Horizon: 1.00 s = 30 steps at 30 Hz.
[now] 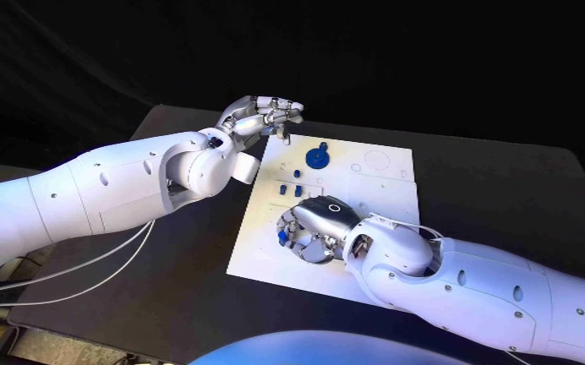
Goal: Assemble the parts on the task board
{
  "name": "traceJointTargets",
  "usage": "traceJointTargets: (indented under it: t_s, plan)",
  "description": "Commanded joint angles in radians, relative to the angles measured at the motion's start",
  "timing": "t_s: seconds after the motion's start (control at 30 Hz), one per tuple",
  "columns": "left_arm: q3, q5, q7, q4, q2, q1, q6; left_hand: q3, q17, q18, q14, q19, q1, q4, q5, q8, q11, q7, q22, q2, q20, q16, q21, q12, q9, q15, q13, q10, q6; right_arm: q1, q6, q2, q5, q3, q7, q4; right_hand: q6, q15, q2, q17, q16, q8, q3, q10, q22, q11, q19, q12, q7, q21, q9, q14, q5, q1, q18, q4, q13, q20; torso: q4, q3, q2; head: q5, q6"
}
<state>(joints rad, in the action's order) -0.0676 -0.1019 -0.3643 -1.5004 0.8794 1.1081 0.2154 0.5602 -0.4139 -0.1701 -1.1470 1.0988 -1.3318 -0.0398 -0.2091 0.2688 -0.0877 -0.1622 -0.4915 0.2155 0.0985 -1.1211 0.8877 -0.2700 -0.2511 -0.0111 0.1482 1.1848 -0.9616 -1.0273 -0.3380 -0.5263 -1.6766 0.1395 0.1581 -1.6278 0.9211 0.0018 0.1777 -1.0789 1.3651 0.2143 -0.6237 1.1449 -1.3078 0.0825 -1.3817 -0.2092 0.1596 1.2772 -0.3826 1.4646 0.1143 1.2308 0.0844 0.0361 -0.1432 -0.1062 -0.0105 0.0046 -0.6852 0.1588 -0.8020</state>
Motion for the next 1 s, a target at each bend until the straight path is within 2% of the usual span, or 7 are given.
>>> traceJointTargets:
  t_s: [0.03, 0.4, 0.6, 0.77, 0.83, 0.9, 1.0]
  plan:
    - [0.000, -0.001, -0.003, -0.002, -0.001, 0.001, -0.017, -0.001, -0.001, -0.014, 0.003, 0.000, -0.007, 0.006, 0.000, -0.004, -0.001, -0.006, 0.001, -0.004, 0.006, -0.006, -0.004, 0.004, -0.001, -0.002, 0.001, -0.002, 0.001, 0.002, -0.002, 0.000, -0.011, 0.000, -0.001, -0.005, -0.022, 0.006, 0.016, 0.002, 0.001, -0.014, 0.018, 0.000, -0.027, 0.006, 0.002, -0.003, -0.001, -0.005, 0.007, 0.014, 0.003, -0.021, -0.006, -0.006, -0.003, -0.004, -0.0003, 0.0001, 0.001, 0.000, 0.001]
    - [0.000, -0.001, 0.000, -0.001, 0.001, 0.001, -0.020, -0.002, -0.001, -0.014, 0.003, 0.000, -0.005, 0.005, 0.000, -0.004, -0.001, -0.006, 0.001, -0.006, 0.006, -0.007, -0.004, 0.004, -0.002, -0.002, 0.002, -0.002, 0.001, 0.003, -0.166, -0.083, 0.035, -0.005, -0.022, -0.074, -0.065, 0.004, 0.033, 0.021, -0.006, -0.044, 0.049, 0.007, -0.012, 0.003, 0.014, -0.025, 0.001, -0.028, 0.018, 0.008, 0.024, -0.041, 0.000, -0.027, -0.013, -0.004, 0.0022, 0.0006, 0.003, -0.004, 0.006]
    - [0.002, -0.001, 0.000, -0.001, 0.003, 0.001, -0.022, -0.002, -0.001, -0.014, 0.003, 0.000, -0.005, 0.005, 0.000, -0.004, -0.001, -0.006, 0.001, -0.006, 0.006, -0.007, -0.004, 0.004, -0.002, -0.002, 0.002, -0.002, 0.001, -0.022, -0.235, -0.182, 0.184, -0.018, -0.091, -0.141, -0.057, 0.001, 0.016, 0.017, -0.004, -0.047, 0.041, 0.030, -0.020, 0.000, 0.008, -0.052, 0.004, -0.020, 0.020, 0.010, 0.035, -0.014, -0.002, -0.023, -0.026, -0.002, 0.0041, 0.0006, 0.003, -0.018, 0.016]
    - [0.004, -0.001, 0.001, 0.000, 0.006, 0.001, -0.023, -0.002, -0.001, -0.014, 0.003, 0.000, -0.005, 0.005, 0.000, -0.004, -0.001, -0.006, 0.001, -0.006, 0.006, -0.007, -0.004, 0.004, -0.002, -0.002, 0.002, -0.002, 0.001, -0.066, -0.178, -0.288, 0.412, -0.023, -0.089, -0.171, 0.008, -0.003, 0.013, 0.003, 0.005, -0.017, 0.051, 0.068, -0.034, -0.007, -0.004, -0.093, 0.002, -0.004, 0.009, 0.014, 0.034, -0.010, -0.006, -0.026, -0.050, 0.001, 0.0060, -0.0002, 0.005, -0.041, 0.024]
    - [0.005, -0.001, 0.001, 0.000, 0.008, 0.001, -0.024, -0.002, -0.001, -0.014, 0.003, 0.000, -0.005, 0.005, 0.000, -0.004, -0.001, -0.006, 0.001, -0.006, 0.006, -0.007, -0.004, 0.004, -0.002, -0.002, 0.002, -0.002, 0.001, -0.082, -0.132, -0.335, 0.488, -0.023, -0.075, -0.178, 0.039, -0.030, 0.017, -0.056, 0.037, 0.021, 0.099, 0.172, -0.074, -0.042, -0.037, -0.225, -0.029, 0.046, -0.010, 0.031, 0.063, -0.028, -0.018, -0.040, -0.140, 0.020, 0.0119, -0.0011, 0.008, -0.049, 0.025]
    - [0.006, -0.001, 0.001, 0.000, 0.010, 0.001, -0.025, -0.003, -0.001, -0.014, 0.003, 0.000, -0.004, 0.005, 0.000, -0.004, -0.001, -0.006, 0.001, -0.006, 0.006, -0.007, -0.004, 0.004, -0.002, -0.002, 0.002, -0.002, 0.001, -0.091, -0.086, -0.381, 0.537, -0.024, -0.064, -0.185, 0.030, -0.041, 0.011, -0.082, 0.053, 0.052, 0.141, 0.142, -0.100, -0.049, -0.058, -0.359, -0.047, 0.078, -0.030, 0.037, 0.084, -0.048, -0.027, -0.068, -0.268, 0.033, 0.0150, -0.0017, 0.010, -0.056, 0.028]
    - [0.007, -0.001, 0.000, -0.002, 0.012, 0.000, -0.026, -0.003, -0.001, -0.014, 0.003, 0.000, -0.004, 0.005, 0.000, -0.004, -0.001, -0.006, 0.001, -0.006, 0.006, -0.007, -0.004, 0.004, -0.002, -0.002, 0.002, -0.002, 0.001, -0.098, -0.041, -0.447, 0.573, -0.023, -0.044, -0.198, 0.008, -0.039, -0.006, -0.115, 0.072, 0.089, 0.173, 0.143, -0.129, -0.049, -0.077, -0.671, -0.039, 0.110, -0.054, 0.043, 0.090, -0.067, -0.035, -0.115, -0.618, 0.035, 0.0191, -0.0014, 0.012, -0.084, 0.032]
